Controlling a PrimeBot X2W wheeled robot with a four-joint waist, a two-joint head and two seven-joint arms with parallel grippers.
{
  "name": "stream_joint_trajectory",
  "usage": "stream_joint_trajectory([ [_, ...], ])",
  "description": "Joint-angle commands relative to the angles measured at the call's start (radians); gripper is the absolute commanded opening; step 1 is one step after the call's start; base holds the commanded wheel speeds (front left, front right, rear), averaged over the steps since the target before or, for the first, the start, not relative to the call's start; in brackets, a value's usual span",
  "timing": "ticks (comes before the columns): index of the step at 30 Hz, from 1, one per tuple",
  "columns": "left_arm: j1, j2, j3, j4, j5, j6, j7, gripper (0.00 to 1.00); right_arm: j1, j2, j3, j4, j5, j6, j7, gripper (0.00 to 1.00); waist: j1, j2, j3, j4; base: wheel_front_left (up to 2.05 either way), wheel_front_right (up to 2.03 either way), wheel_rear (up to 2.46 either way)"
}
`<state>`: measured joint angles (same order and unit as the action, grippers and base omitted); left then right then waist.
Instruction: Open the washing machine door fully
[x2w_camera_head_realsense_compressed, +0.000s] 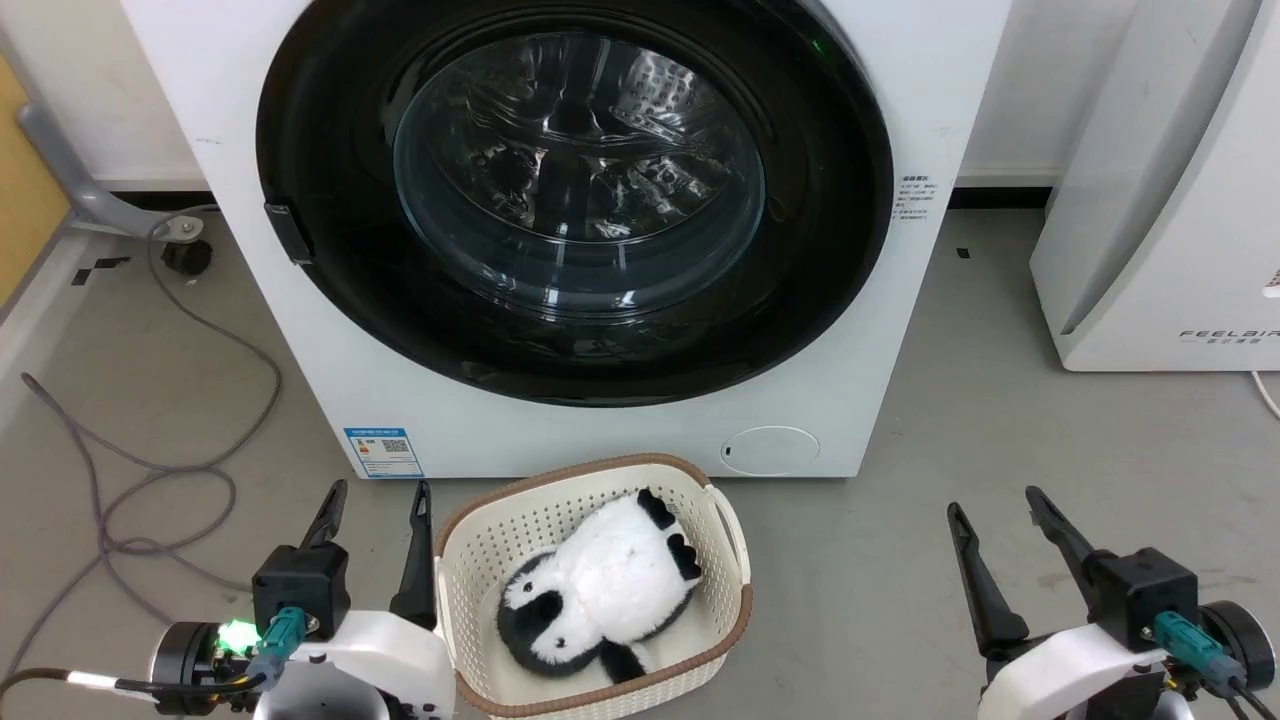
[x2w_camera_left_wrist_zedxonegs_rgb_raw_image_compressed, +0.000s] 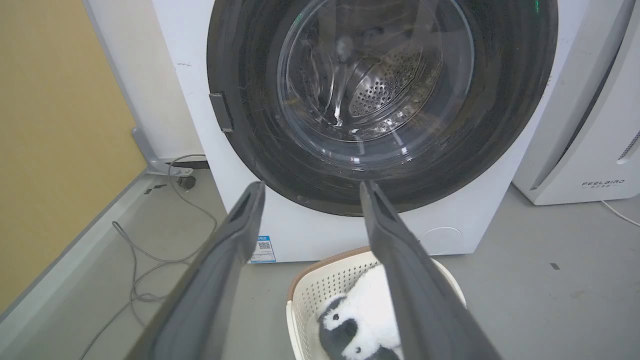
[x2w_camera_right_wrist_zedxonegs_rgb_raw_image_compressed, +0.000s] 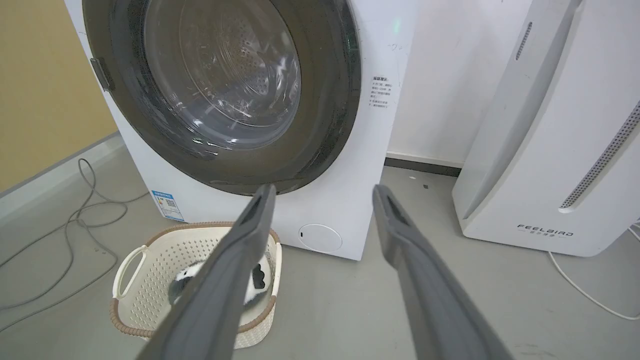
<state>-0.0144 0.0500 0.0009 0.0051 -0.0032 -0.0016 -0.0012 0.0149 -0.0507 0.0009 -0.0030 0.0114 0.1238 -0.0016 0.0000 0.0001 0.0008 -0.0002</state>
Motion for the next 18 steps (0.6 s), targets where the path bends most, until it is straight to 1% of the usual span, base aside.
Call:
stream_joint_trajectory([
  [1,-0.001,0.000,-0.005,0.002,-0.005,0.009,-0.010,1.00,0.000,0.000,-0.006,-0.004,0.013,0.000,-0.010,1.00,0.0000,-0.0001,0.001,0.000,0.00,0.00,0.00],
  [18,-0.004,0.000,-0.025,0.003,-0.015,0.037,-0.044,1.00,-0.002,0.000,-0.025,-0.040,0.110,0.001,-0.044,1.00,0.0000,-0.0001,0.006,0.001,0.00,0.00,0.00],
])
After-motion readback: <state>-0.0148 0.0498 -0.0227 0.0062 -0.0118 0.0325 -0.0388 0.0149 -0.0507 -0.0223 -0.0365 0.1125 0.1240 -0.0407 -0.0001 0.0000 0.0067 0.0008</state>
